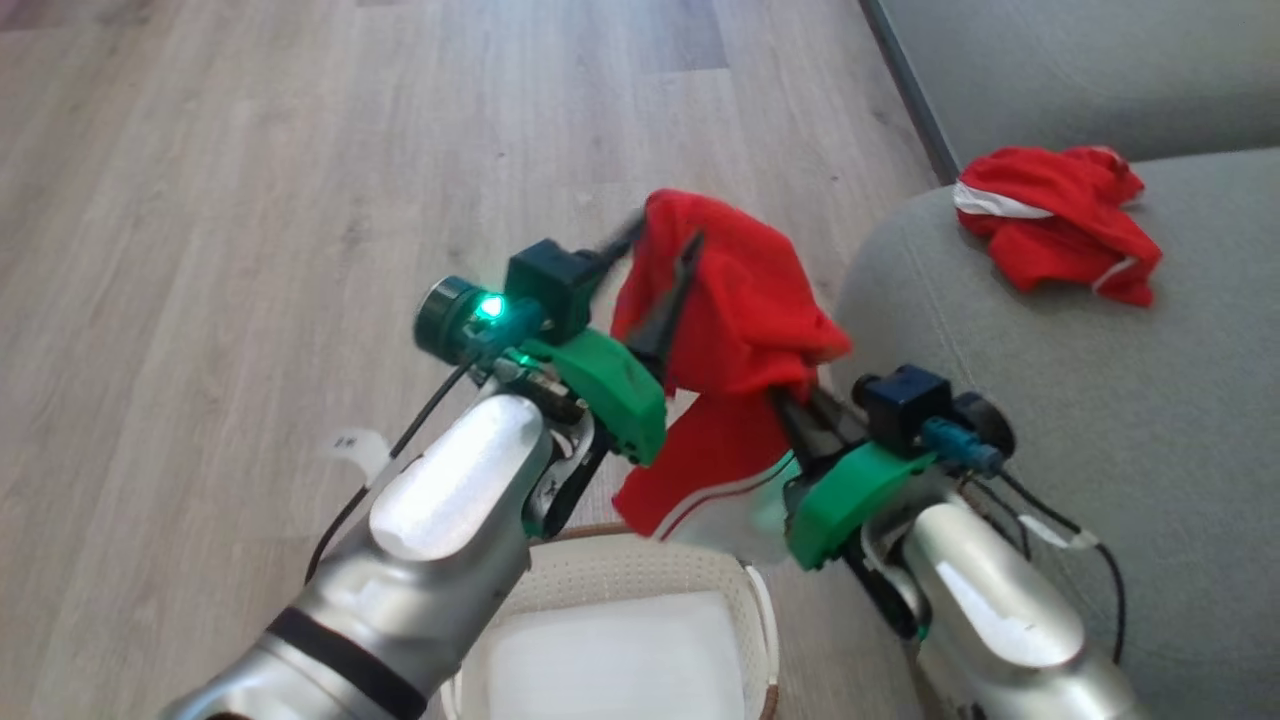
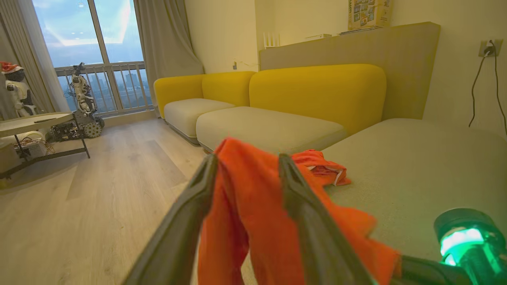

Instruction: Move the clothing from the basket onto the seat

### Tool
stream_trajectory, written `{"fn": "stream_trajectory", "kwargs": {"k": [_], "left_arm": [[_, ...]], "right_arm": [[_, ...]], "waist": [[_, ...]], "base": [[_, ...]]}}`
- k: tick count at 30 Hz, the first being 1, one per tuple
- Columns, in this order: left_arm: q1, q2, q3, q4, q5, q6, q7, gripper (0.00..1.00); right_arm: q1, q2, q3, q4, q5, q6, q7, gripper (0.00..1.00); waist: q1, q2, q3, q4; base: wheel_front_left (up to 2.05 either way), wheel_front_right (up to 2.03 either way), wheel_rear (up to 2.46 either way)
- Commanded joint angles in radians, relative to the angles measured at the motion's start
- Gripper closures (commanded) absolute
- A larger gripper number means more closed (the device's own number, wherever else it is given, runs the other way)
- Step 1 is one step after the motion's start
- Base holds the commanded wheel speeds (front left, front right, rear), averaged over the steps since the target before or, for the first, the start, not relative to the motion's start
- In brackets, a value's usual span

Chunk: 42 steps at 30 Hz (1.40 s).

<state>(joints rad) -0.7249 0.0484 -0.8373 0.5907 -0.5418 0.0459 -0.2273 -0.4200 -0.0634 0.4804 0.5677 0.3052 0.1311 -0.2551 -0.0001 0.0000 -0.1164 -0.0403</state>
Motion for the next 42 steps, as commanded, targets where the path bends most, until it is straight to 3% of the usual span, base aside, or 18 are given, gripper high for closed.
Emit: {"fn": "stream_trajectory", "kwargs": {"k": [1, 10, 15, 28, 36, 42], "left_arm": [[-0.033, 0.02, 0.049, -0.017, -0.006, 0.01, -0.015, 0.0], [0.049, 0.026, 0.087, 0.003, -0.008, 0.022, -0.033, 0.0], [0.094, 0.023, 0.106, -0.025, 0.012, 0.021, -0.034, 0.0], [0.15, 0.015, 0.116, -0.071, 0.077, 0.004, -0.034, 0.0], [0.138, 0.009, 0.116, -0.064, 0.095, -0.006, -0.034, 0.0], [0.121, 0.006, 0.1, -0.063, 0.112, -0.009, -0.034, 0.0]], "right_arm": [[-0.035, 0.013, -0.019, -0.048, -0.031, 0.0, -0.007, 1.0], [-0.037, 0.003, -0.169, -0.105, -0.155, 0.0, -0.007, 1.0], [-0.037, -0.019, -0.213, -0.13, -0.185, 0.0, -0.007, 1.0], [-0.027, -0.044, -0.267, -0.201, -0.175, 0.0, 0.016, 1.0], [-0.091, -0.07, -0.261, -0.187, -0.106, 0.0, 0.028, 1.0], [-0.237, -0.114, -0.283, -0.12, -0.086, 0.0, 0.02, 1.0]], "waist": [[0.0001, 0.0, 0.007, -0.018], [0.0001, 0.0, 0.045, -0.123], [0.0001, 0.0, 0.07, -0.213], [0.0001, 0.0, 0.149, -0.458], [0.0001, 0.0, 0.2, -0.483], [0.0001, 0.0, 0.264, -0.426]], "base": [[0.0, 0.0, 0.0], [0.0, 0.0, 0.0], [0.0, 0.0, 0.0], [0.0, 0.0, 0.0], [0.0, 0.0, 0.0], [0.0, 0.0, 0.0]]}}
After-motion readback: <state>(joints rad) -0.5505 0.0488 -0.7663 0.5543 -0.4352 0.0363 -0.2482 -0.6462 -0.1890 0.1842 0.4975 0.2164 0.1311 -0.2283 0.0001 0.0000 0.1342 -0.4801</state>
